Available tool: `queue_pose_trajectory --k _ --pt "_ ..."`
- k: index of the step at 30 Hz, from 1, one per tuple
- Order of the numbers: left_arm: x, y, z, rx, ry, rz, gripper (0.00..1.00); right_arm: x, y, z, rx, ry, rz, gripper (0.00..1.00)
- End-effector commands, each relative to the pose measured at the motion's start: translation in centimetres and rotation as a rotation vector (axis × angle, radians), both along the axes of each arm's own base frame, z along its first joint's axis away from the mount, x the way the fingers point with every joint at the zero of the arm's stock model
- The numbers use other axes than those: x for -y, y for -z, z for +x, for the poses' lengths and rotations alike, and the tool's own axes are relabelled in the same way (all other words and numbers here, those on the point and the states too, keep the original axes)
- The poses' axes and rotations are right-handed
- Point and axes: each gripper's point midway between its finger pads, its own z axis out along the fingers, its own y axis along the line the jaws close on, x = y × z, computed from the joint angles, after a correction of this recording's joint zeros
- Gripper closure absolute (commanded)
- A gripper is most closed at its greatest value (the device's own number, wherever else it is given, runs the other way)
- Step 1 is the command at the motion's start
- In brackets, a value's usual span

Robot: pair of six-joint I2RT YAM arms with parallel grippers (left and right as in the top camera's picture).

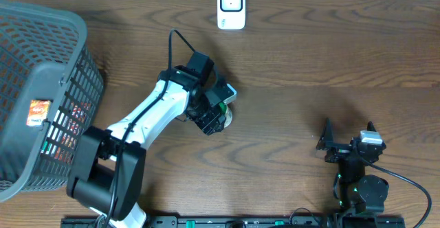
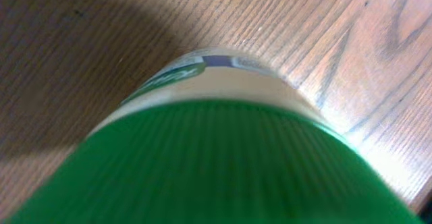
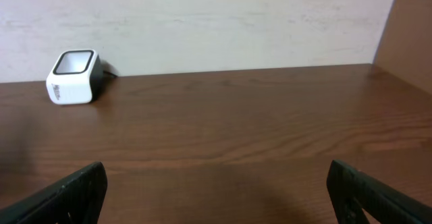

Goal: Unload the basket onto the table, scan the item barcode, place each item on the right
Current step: 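Lift the bottle out and set it upright on the table center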

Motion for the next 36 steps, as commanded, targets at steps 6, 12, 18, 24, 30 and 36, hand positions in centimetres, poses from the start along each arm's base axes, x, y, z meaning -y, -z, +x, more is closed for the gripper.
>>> queue_pose_trajectory --k 6,12,18,24,30,36 --pt "0.2 0.3 0.1 0.052 0.132 -0.012 0.23 0.0 0.0 0.0 0.000 0.001 -0.009 0.01" --pt "-0.6 0.4 0.3 0.062 0.111 0.039 0.19 -0.1 0.0 0.0 0.000 0.000 -0.009 0.01" --pt "-1.9 -4.0 -0.9 0.087 0.067 0.063 0.05 0.0 0.0 0.0 0.000 0.001 -0.009 0.01" --pt "-3.6 -13.2 -1.1 0.326 -0.153 -0.009 0.00 0.0 0.0 0.0 0.000 0.001 -0.009 0.01" --pt "-11.2 -26.2 -0.1 0.663 -0.692 -0.143 0.02 0.0 0.0 0.0 0.000 0.001 -0.009 0.01" --pt "-23.0 -34.5 -0.9 0.784 -1.308 -0.209 0.02 -0.1 0.0 0.0 0.000 0.000 -0.009 0.01"
